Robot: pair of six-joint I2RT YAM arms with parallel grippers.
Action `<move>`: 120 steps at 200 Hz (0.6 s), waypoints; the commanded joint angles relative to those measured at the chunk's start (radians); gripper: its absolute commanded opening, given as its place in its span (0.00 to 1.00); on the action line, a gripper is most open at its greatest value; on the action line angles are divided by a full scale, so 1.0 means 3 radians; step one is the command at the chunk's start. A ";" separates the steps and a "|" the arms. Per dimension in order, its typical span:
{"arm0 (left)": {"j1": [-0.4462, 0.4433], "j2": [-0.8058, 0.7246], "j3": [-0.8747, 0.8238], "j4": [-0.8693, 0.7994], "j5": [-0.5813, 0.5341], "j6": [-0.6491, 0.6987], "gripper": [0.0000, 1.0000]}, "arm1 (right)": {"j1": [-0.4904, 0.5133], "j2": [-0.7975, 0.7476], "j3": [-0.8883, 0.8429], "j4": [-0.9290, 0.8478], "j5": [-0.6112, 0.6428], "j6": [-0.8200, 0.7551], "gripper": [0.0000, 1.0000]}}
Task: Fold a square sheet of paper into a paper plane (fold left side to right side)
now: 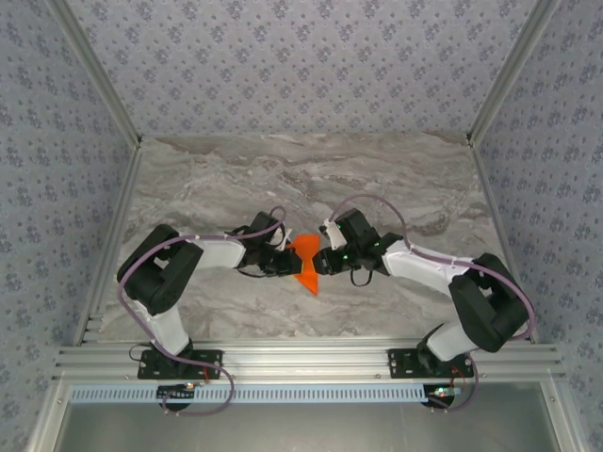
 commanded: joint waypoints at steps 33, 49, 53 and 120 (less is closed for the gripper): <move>-0.0019 0.0139 -0.0086 -0.0122 -0.0239 0.0021 0.09 | 0.0259 0.0404 -0.0027 0.0474 -0.0729 0.0486 0.23; -0.0016 0.0135 -0.0086 -0.0123 -0.0239 0.0024 0.09 | 0.0281 0.0575 0.0037 0.0442 -0.0718 0.0481 0.22; -0.0017 0.0133 -0.0086 -0.0119 -0.0240 0.0030 0.09 | 0.0282 0.0618 0.0048 0.0438 -0.0723 0.0477 0.21; -0.0019 0.0134 -0.0082 -0.0128 -0.0249 0.0037 0.09 | 0.0298 0.0647 -0.0064 0.0313 -0.0591 0.0443 0.21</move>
